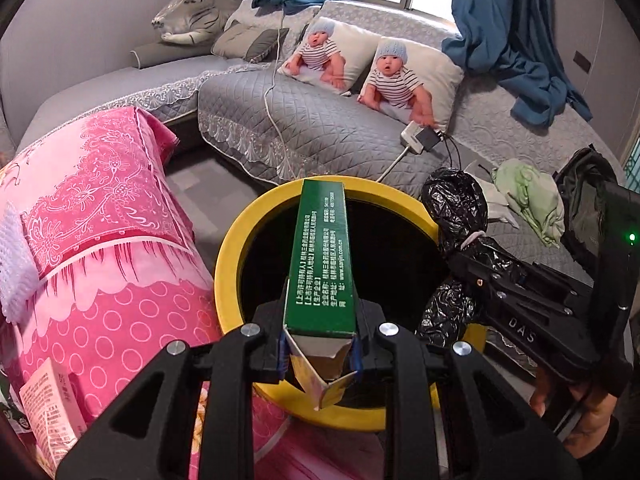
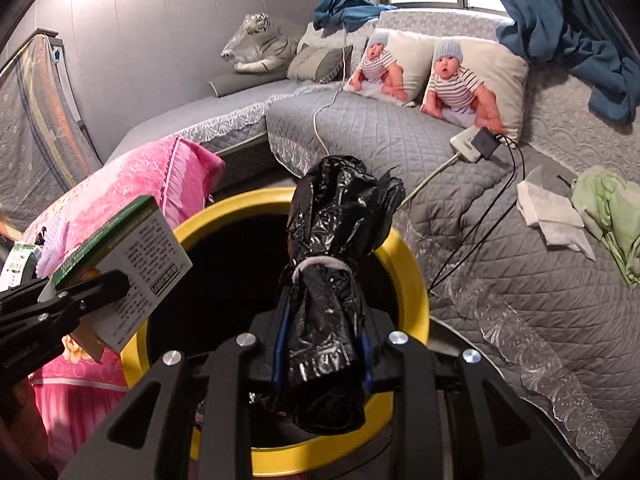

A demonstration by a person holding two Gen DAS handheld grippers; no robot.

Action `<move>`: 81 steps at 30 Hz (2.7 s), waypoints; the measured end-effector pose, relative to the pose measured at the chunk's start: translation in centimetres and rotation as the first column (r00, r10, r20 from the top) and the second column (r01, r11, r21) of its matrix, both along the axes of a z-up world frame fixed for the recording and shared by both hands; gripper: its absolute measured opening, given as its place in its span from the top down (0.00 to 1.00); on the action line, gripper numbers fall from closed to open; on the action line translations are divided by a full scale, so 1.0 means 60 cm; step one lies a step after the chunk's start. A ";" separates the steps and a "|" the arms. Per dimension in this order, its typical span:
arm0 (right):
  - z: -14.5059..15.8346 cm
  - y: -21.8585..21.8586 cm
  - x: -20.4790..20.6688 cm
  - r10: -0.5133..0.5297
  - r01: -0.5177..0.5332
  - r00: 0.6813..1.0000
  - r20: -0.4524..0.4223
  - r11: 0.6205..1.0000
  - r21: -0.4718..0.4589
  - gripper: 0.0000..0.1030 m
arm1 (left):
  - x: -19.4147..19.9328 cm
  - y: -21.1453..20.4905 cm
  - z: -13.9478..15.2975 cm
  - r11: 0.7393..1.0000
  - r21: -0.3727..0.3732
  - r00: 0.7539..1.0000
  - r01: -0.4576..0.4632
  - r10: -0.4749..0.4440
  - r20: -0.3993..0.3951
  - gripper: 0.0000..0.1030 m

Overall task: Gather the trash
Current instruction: 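Carry both items over the yellow bin and open both tools to drop them, then grasp the white-green printed bag with the right tool and lift it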

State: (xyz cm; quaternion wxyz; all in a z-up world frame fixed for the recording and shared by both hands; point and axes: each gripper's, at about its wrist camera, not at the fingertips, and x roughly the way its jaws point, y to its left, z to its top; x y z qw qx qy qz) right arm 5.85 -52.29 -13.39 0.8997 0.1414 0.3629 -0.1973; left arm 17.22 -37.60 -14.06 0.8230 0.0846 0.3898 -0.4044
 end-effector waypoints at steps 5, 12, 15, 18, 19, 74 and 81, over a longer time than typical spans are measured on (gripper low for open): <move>0.002 -0.003 -0.002 -0.042 0.042 0.999 0.001 0.999 -0.025 0.58 | 0.002 0.012 0.009 0.999 -0.018 0.999 -0.047 0.047 0.021 0.28; 0.037 -0.008 -0.036 -0.123 0.129 0.990 0.068 0.988 -0.081 0.42 | 0.002 0.061 0.041 0.984 -0.111 0.989 -0.137 0.143 0.042 0.17; 0.060 0.008 -0.059 -0.110 0.122 0.985 0.136 0.989 -0.088 0.40 | -0.016 0.098 0.077 0.969 -0.182 0.977 -0.168 0.189 0.102 0.14; 0.086 0.033 -0.076 -0.059 0.081 0.975 0.213 0.992 -0.096 0.36 | -0.039 0.150 0.127 0.950 -0.262 0.965 -0.173 0.217 0.150 0.11; 0.096 0.043 -0.081 -0.035 0.060 0.970 0.240 0.993 -0.098 0.35 | -0.048 0.174 0.148 0.940 -0.293 0.959 -0.172 0.228 0.170 0.10; 0.145 0.722 0.265 0.876 -0.852 0.445 -0.184 0.478 0.213 0.57 | -0.167 0.740 0.020 0.882 -0.213 0.866 -0.420 0.459 0.196 0.08; 0.254 0.566 0.210 0.824 -0.824 0.548 0.147 0.501 0.264 0.56 | -0.160 0.704 0.051 0.919 -0.166 0.874 -0.358 0.392 0.288 0.08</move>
